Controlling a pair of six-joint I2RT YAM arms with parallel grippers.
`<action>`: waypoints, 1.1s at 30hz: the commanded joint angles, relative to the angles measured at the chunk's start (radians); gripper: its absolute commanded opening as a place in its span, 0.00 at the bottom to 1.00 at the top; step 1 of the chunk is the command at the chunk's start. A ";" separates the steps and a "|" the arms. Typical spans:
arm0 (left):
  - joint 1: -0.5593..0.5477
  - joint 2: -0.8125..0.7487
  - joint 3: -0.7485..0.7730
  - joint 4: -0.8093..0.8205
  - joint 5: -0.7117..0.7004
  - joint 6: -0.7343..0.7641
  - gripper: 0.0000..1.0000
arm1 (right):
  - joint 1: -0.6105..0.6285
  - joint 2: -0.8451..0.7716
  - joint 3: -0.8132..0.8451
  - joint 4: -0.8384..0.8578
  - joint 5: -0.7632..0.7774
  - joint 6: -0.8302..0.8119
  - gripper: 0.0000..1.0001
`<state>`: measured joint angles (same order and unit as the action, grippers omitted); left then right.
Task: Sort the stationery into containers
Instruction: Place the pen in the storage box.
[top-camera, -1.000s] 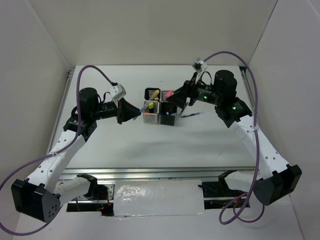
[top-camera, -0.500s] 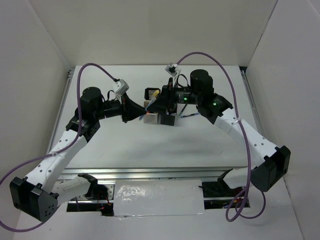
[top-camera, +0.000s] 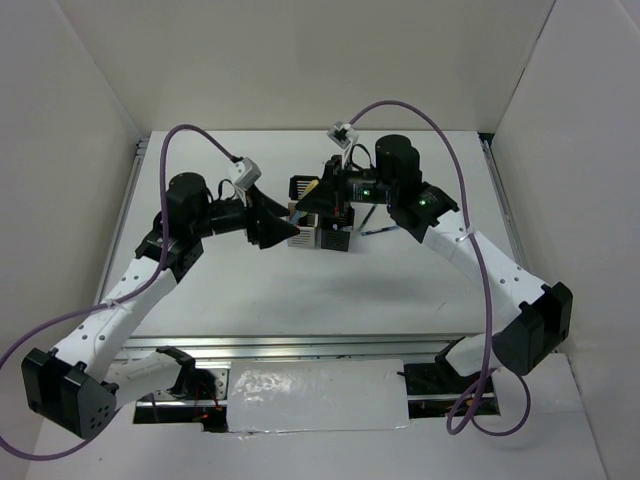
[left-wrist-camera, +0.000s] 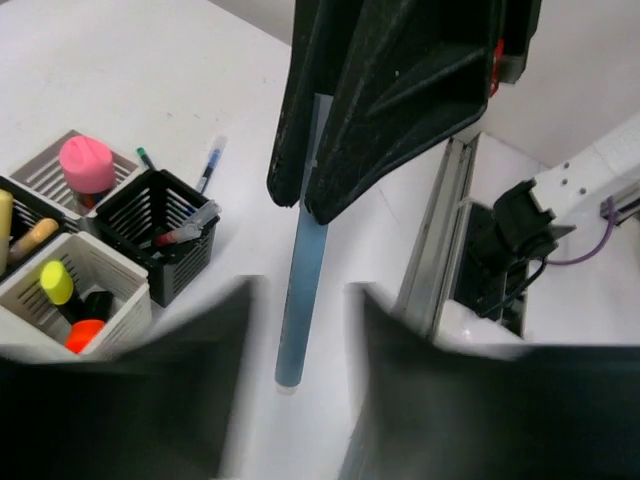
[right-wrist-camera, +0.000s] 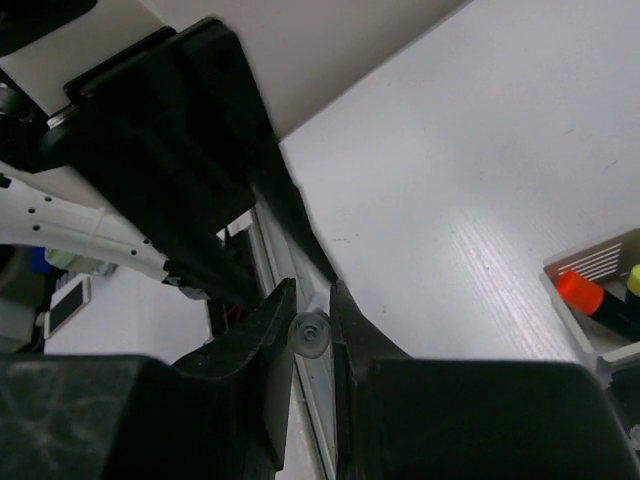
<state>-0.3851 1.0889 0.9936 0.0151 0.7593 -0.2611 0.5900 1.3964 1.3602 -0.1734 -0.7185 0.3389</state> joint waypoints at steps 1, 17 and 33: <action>-0.005 0.005 0.056 0.017 -0.001 -0.009 0.79 | -0.010 -0.020 0.048 0.015 0.037 -0.040 0.00; 0.040 0.143 0.303 -0.501 -0.367 0.140 0.99 | -0.117 0.044 -0.092 0.032 0.544 -0.449 0.00; 0.045 0.138 0.234 -0.486 -0.367 0.166 0.99 | -0.128 0.208 -0.019 0.009 0.479 -0.433 0.17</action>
<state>-0.3454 1.2160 1.2041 -0.4793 0.3759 -0.1257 0.4622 1.5997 1.2915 -0.1730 -0.2070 -0.0879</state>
